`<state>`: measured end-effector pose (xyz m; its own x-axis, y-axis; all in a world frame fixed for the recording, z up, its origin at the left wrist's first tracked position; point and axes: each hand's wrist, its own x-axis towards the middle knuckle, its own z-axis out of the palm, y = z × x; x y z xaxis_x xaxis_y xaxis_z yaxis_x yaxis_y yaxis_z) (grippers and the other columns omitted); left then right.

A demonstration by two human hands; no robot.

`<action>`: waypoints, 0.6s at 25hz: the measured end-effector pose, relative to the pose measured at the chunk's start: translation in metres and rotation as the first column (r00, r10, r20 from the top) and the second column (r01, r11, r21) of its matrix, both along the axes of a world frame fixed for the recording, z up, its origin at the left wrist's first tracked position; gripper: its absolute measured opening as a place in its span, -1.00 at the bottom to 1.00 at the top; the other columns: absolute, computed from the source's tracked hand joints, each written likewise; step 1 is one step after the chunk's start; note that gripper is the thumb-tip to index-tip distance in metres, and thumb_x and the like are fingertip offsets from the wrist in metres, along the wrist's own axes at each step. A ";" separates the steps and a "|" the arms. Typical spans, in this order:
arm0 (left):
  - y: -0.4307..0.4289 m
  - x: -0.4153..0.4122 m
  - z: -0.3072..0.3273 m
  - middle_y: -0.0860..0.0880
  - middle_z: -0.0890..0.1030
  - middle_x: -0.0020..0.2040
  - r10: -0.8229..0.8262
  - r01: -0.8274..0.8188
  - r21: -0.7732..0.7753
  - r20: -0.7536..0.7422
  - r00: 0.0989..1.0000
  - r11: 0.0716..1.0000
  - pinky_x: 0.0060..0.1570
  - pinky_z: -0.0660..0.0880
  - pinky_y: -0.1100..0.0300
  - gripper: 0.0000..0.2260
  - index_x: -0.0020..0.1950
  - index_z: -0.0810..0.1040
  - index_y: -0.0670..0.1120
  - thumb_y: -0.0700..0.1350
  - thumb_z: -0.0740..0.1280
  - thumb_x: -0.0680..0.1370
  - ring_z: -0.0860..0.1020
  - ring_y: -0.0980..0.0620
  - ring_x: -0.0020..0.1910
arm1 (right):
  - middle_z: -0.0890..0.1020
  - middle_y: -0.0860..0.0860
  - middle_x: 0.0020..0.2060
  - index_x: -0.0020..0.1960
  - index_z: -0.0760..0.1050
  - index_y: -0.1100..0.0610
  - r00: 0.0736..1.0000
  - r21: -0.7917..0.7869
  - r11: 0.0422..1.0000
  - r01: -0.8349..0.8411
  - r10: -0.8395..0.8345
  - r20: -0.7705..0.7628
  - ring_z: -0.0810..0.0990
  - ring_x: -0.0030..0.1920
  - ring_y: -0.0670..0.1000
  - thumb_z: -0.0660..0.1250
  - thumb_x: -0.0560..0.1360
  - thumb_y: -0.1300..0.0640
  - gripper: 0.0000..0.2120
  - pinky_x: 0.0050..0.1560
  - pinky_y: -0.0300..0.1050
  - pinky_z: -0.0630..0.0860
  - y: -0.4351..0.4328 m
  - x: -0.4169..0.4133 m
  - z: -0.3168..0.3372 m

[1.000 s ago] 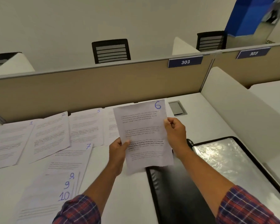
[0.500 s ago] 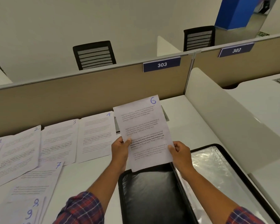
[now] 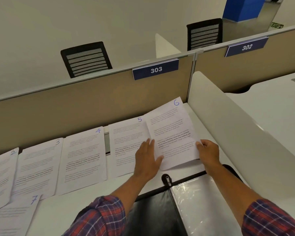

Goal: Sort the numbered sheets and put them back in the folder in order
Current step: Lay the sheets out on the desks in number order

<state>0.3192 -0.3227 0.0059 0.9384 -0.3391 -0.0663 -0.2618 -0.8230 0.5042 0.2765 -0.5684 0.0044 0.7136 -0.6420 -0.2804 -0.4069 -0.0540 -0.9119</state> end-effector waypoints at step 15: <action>-0.029 0.001 -0.031 -0.07 -0.11 0.72 -0.298 0.284 0.432 -0.037 0.954 0.856 0.58 -0.31 -0.14 -0.28 0.71 -0.04 -0.03 0.36 -0.17 0.66 -0.14 -0.08 0.69 | 0.57 0.23 0.32 0.47 0.43 0.28 0.991 -0.347 0.930 -0.124 0.101 -0.085 0.55 0.32 0.22 0.41 0.63 0.05 -0.50 0.28 0.03 0.50 -0.007 0.027 -0.022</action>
<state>0.3202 -0.3516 -0.0247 0.8051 -0.5420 -0.2408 -0.5326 -0.8394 0.1085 0.3035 -0.5749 -0.0173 0.7748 -0.6242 -0.1000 -0.4370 -0.4146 -0.7982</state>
